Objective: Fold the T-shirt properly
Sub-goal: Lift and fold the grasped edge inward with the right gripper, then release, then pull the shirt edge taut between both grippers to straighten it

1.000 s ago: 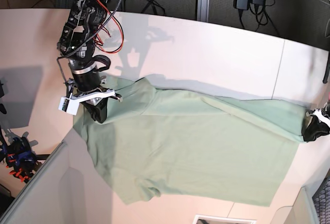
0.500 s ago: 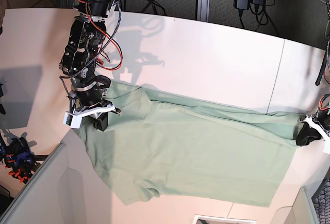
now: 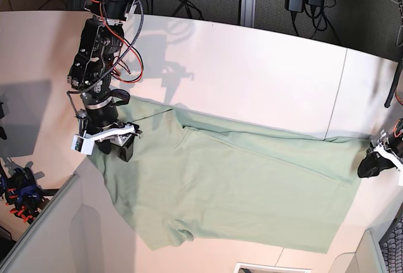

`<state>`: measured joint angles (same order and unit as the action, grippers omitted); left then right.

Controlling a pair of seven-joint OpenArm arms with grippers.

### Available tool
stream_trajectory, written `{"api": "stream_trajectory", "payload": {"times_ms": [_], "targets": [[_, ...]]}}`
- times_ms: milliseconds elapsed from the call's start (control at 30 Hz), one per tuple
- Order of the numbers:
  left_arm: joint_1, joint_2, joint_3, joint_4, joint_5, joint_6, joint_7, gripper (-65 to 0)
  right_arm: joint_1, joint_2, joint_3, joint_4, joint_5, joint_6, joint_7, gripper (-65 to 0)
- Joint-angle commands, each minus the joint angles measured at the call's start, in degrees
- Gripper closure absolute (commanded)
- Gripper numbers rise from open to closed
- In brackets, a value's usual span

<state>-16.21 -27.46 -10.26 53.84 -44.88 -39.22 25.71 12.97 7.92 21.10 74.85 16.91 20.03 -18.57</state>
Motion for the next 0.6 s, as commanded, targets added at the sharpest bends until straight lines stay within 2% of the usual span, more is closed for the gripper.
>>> {"api": "stream_trajectory", "payload": {"times_ms": [0, 100, 200, 400, 567], "targets": [[-1.5, -1.1, -0.4, 1.0, -2.0, -0.8, -0.1, -23.0, 0.4, 0.6, 0.7, 1.6, 1.5, 0.8, -0.5, -34.7], [-1.4, -1.1, -1.2, 1.0, -6.6, -0.8, 5.6, -23.0, -2.0, 0.6, 3.5, 3.7, 4.6, 0.8, -4.8, -34.7], [-0.4, -1.1, -5.0, 1.5, -11.5, -0.8, 10.8, -23.0, -5.7, 0.4, 9.3, 7.3, 6.8, 0.8, -5.7, -34.7], [4.2, -1.1, -13.6, 2.0, -14.6, -0.8, 12.6, -23.0, -12.7, 0.5, 20.2, 11.9, 13.0, 0.9, -8.4, -34.7], [8.9, -0.5, -13.9, 2.0, -17.9, -0.8, 13.1, -23.1, -15.5, 0.1, 20.5, 9.2, 14.9, 0.8, -8.4, -34.7]]}}
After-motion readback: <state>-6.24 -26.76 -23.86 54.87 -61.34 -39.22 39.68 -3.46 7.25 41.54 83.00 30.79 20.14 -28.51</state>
